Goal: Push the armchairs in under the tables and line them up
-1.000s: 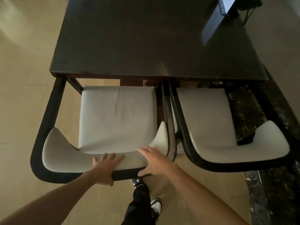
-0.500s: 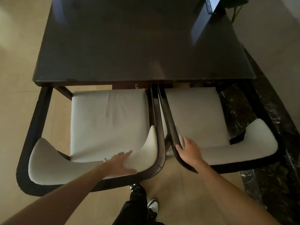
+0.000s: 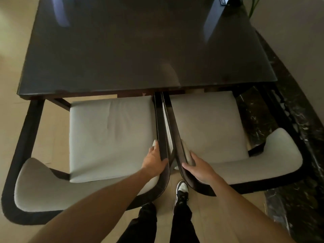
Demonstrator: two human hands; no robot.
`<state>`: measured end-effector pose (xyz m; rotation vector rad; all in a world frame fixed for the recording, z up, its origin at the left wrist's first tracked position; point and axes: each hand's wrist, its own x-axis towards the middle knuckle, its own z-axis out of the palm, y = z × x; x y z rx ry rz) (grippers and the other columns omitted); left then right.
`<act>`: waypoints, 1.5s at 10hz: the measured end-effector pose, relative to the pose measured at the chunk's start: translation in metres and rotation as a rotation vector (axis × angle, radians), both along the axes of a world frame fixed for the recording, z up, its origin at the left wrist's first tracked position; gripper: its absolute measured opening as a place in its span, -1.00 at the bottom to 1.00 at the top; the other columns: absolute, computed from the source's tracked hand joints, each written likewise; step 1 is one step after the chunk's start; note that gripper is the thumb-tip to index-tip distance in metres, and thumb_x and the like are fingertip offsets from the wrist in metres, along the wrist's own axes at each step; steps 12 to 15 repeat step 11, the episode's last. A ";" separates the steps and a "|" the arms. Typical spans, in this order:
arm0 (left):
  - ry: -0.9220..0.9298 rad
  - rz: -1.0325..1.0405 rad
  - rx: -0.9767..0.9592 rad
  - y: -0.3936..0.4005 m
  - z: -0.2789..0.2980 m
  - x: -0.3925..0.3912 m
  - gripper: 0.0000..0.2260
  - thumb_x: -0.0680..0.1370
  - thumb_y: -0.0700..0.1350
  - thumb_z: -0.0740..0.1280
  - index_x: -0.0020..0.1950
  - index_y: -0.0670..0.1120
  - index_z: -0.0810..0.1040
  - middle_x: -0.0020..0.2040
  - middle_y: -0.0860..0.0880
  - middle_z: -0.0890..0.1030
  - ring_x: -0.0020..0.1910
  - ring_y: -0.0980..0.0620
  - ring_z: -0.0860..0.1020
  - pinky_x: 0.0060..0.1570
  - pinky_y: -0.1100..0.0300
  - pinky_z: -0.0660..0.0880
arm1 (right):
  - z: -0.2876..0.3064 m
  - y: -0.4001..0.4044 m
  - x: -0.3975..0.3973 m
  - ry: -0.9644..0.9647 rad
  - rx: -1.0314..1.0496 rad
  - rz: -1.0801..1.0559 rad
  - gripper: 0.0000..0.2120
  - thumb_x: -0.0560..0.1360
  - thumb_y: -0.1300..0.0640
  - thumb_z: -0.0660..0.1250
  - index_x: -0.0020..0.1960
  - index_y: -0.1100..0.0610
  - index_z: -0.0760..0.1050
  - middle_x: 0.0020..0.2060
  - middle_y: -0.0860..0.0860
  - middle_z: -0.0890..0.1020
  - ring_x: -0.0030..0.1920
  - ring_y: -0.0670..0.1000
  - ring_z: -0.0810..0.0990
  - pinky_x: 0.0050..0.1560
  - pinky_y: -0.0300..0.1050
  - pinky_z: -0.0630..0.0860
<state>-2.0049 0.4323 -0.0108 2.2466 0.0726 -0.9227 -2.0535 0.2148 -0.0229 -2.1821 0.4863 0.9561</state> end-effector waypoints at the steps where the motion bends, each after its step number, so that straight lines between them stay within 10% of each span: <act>1: -0.044 0.008 0.056 -0.003 -0.002 -0.005 -0.15 0.56 -0.14 0.42 0.64 -0.05 -0.10 0.46 -0.10 0.37 0.34 -0.14 0.48 0.22 0.00 0.51 | 0.003 0.003 0.001 -0.016 -0.008 0.013 -0.28 0.56 -0.27 0.28 0.62 -0.14 0.09 0.44 -0.04 0.47 0.41 0.11 0.46 0.39 0.10 0.38; 8: -0.101 -0.001 0.120 0.003 -0.004 -0.007 -0.25 0.55 -0.06 0.44 0.63 -0.01 0.09 0.59 -0.03 0.25 0.49 -0.10 0.33 0.37 0.02 0.37 | 0.006 0.022 0.015 -0.129 -0.206 0.196 -0.57 0.51 -0.31 0.31 0.29 -0.14 0.46 -0.01 -0.11 0.67 -0.02 0.00 0.63 -0.09 -0.08 0.40; 15: 0.029 -0.103 0.106 0.010 0.039 0.009 -0.38 0.61 0.05 0.33 0.59 -0.10 0.18 0.49 -0.13 0.40 0.41 -0.14 0.42 0.27 0.07 0.42 | 0.014 0.034 0.025 0.012 -0.222 0.259 -0.46 0.55 -0.33 0.21 0.33 0.04 0.45 0.14 0.02 0.64 0.13 0.10 0.62 0.06 0.01 0.51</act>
